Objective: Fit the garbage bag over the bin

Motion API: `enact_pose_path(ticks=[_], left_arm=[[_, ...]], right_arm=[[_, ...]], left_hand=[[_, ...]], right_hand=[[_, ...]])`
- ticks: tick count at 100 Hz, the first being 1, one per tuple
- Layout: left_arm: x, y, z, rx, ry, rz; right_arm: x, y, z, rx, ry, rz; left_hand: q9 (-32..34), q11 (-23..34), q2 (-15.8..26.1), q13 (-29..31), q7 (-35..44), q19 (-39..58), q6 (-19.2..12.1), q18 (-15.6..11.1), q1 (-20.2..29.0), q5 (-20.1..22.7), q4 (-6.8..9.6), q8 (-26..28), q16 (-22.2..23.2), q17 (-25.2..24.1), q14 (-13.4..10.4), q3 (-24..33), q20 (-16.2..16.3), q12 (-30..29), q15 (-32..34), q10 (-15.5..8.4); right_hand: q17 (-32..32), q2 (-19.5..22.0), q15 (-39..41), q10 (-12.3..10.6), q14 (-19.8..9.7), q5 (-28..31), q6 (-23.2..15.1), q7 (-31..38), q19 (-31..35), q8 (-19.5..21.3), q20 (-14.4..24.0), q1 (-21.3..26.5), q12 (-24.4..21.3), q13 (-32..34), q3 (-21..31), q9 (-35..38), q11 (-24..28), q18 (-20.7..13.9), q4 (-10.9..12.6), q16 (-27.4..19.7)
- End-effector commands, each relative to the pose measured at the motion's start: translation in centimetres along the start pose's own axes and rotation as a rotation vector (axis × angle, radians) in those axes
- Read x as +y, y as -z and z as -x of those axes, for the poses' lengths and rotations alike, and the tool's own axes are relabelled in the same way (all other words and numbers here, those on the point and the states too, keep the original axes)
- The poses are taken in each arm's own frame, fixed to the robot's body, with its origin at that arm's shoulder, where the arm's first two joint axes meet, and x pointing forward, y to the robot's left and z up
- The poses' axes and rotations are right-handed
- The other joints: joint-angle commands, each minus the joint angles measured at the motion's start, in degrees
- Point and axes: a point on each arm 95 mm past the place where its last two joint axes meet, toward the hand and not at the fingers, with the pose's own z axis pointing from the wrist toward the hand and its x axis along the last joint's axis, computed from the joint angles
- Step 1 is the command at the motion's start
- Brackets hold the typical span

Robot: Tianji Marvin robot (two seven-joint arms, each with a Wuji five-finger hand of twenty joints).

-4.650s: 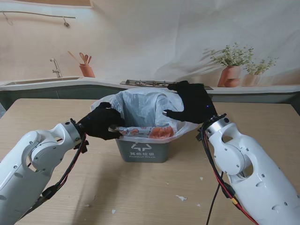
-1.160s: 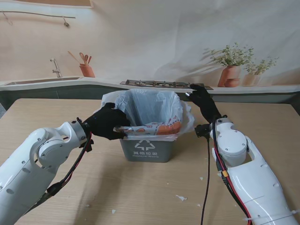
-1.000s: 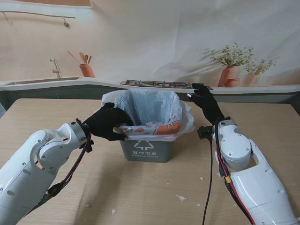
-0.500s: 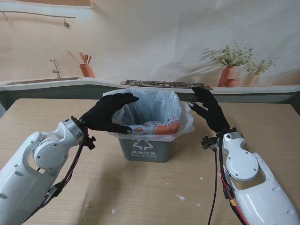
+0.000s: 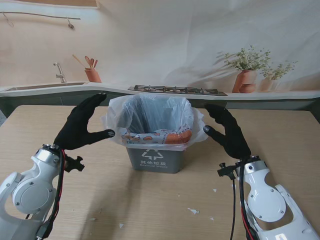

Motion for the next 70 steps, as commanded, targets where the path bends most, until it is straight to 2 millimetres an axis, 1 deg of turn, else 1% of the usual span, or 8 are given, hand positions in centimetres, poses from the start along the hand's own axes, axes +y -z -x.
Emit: enact_pose_path(ticks=[1,15,27,32,37,43,52,70], left_arm=[[1.4,1.2,1.1,-0.050,0.019,0.035],[3.6,3.0,2.7,-0.128,0.043,0.067],[5.6,4.0,3.9,-0.189,0.074,0.078],[6.1,3.9,4.1,-0.195,0.081,0.056],[5.9,4.0,4.3,-0.190,0.067,0.108],[5.7,4.2,4.8,-0.189,0.026,0.141],[5.7,4.2,5.0,-0.200,0.048,0.100],[6.0,4.6,5.5,-0.228,0.074,0.118]], right_arm=[[-1.1,1.1,1.1,-0.040,-0.026,-0.018],[-1.7,2.2,2.8,-0.077,-0.036,-0.003],[-1.8,2.8,3.2,-0.078,-0.056,-0.028],[-1.9,2.8,3.3,-0.086,-0.052,-0.028],[-1.8,2.8,3.4,-0.088,-0.048,-0.062],[-1.8,2.7,3.4,-0.084,-0.055,-0.079],[-2.0,2.5,3.4,-0.094,-0.054,-0.070],[-2.3,2.4,3.7,-0.122,-0.052,-0.078]], left_hand=[[-1.2,-0.2,-1.1,-1.6,-1.9,0.7,1.9,-0.2,-1.6,0.4,0.40,-1.0,-1.0,-0.3,0.2,1.0,-1.1,0.5,-0.2,1.5],[-1.8,-2.1,-2.0,-2.6,-4.4,1.0,2.7,-0.8,-1.5,1.0,0.24,-2.4,-3.3,-0.3,3.6,2.5,-1.0,-0.6,-4.3,3.1],[-2.3,-3.7,-2.7,-3.1,-5.4,0.1,4.1,-1.1,-1.5,1.1,0.02,-2.9,-4.2,-0.4,3.6,3.3,-1.4,-1.6,-5.6,4.4],[-1.4,-1.1,-6.1,-2.6,-5.7,-0.5,5.3,1.0,-2.9,4.4,-0.97,-3.1,-3.1,0.2,4.5,9.0,-1.7,-0.2,-4.0,5.0],[-2.6,-5.4,-2.1,-3.3,-8.2,-4.6,4.3,-1.2,-2.1,1.1,-0.47,-4.2,-5.2,0.0,1.9,4.6,-3.4,-2.7,-7.3,2.9],[-2.6,-4.9,-0.4,-3.5,-6.9,-4.7,4.5,-1.2,-0.3,0.4,0.61,-3.3,-2.9,0.0,1.8,-0.9,-1.7,-2.6,-7.2,2.9],[-1.9,-2.6,-4.0,-2.7,-6.9,-2.6,5.3,0.2,-2.0,2.9,-0.38,-3.6,-2.7,-0.4,2.7,5.8,-1.6,-1.0,-5.2,3.7],[-1.4,-1.6,-3.7,-2.3,-6.5,-3.3,5.2,0.3,-1.9,3.5,-0.47,-3.5,-2.4,-0.2,2.8,5.6,-1.7,-0.5,-4.3,3.7]], right_hand=[[0.3,-1.5,-1.2,0.1,-1.3,-0.6,1.1,0.0,-1.8,-1.0,-0.9,1.4,-0.3,-0.1,1.3,-1.4,0.1,-0.9,1.7,-0.5],[0.7,-4.1,-1.7,0.8,-1.1,2.5,2.5,0.0,-1.6,-1.5,-1.8,2.2,-0.3,1.0,5.3,0.4,0.1,-0.6,1.3,-0.9],[0.4,-3.5,-1.6,0.0,-1.7,1.5,2.5,0.0,-1.3,-1.5,-1.9,2.2,-0.1,0.3,5.2,-0.3,0.4,-1.1,1.0,-0.8],[1.1,-4.4,-1.5,0.4,-1.2,3.0,2.7,-0.2,-1.3,-1.6,-2.4,2.3,-0.1,1.2,6.5,1.0,0.3,-0.4,1.1,-0.7],[-0.1,-2.8,-2.2,-0.3,-2.2,1.3,2.5,-0.8,-1.6,-1.8,-2.6,2.1,-0.2,-0.2,5.7,-0.9,-0.1,-1.6,0.9,-1.0],[-0.5,-2.3,-2.1,-0.4,-2.3,0.6,2.4,-0.6,-1.3,-1.7,-2.4,2.5,-0.3,-0.6,4.8,-1.2,-0.2,-1.9,1.0,-0.9],[0.2,-2.8,-1.6,-0.1,-1.7,1.4,2.5,-0.1,-0.9,-1.6,-2.3,2.2,0.0,0.2,4.8,-0.4,0.5,-1.1,1.1,-0.7],[-0.1,-2.5,-1.6,-0.3,-1.9,1.1,2.7,-0.2,-0.9,-1.7,-2.3,2.0,0.0,-0.1,4.7,-0.5,0.6,-1.4,1.1,-0.7]])
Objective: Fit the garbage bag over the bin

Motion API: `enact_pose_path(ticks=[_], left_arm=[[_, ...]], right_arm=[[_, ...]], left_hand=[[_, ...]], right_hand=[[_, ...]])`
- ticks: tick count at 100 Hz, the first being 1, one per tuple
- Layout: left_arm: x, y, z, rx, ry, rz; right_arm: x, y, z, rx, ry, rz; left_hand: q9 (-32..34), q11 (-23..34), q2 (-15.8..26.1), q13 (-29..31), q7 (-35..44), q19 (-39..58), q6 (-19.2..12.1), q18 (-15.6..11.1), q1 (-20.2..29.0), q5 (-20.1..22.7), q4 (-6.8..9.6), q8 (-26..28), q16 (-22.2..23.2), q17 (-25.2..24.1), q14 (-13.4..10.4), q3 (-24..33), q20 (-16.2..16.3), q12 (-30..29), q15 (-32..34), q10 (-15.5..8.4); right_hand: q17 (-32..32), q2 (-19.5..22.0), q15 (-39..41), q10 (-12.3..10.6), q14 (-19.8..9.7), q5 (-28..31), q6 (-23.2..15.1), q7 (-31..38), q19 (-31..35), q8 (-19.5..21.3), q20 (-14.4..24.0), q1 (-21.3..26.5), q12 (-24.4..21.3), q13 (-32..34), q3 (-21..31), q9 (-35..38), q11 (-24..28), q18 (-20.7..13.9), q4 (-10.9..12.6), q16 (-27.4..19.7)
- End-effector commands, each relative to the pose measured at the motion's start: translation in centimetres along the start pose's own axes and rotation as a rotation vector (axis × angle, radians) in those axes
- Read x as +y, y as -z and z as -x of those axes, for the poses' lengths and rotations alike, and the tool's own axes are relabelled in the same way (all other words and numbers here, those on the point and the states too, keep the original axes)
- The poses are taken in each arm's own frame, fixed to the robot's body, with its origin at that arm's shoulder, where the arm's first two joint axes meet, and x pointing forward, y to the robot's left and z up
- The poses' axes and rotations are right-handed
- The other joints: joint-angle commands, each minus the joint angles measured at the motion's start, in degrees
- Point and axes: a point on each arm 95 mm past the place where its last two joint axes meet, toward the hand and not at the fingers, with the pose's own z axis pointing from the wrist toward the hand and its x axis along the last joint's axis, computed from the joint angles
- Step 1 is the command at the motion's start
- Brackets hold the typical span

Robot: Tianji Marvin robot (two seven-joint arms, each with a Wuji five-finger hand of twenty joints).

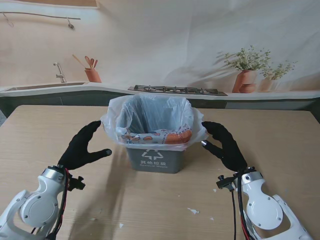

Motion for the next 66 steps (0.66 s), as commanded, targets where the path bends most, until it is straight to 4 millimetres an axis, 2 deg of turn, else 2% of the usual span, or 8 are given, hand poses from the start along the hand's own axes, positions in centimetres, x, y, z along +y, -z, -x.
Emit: enact_pose_path(ticks=[1,66], left_arm=[[0.51,0.24,0.34,-0.017,-0.018,0.030],[1.37,-0.19,0.17,-0.020,-0.017,0.059]], right_arm=[[-0.58,0.06,0.11,-0.008,-0.012,-0.020],[-0.64,-0.19,0.35,-0.016,-0.019,-0.013]], left_hand=[[-0.1,1.1,-1.0,-1.0,-0.3,-0.4,1.2,-0.3,-0.9,1.4,-0.49,-0.3,0.3,-0.4,-0.1,0.6,0.1,0.9,1.0,0.6],[0.4,3.5,-0.7,-0.5,0.4,0.1,0.8,-0.1,-0.7,2.8,-0.39,0.2,0.3,-0.5,-0.6,0.6,0.0,2.4,3.0,-0.2]], right_hand=[[-0.4,0.2,-0.1,-0.9,-1.9,-1.0,0.3,0.1,-0.7,-0.9,-0.5,-0.7,0.2,-0.2,-0.5,-0.6,0.6,-1.4,1.1,-0.3],[-0.2,0.1,0.2,-0.9,-1.6,-0.7,0.2,0.4,-0.3,-0.8,-0.5,-0.8,0.3,0.2,-0.6,0.2,0.9,-0.9,1.1,-0.2]])
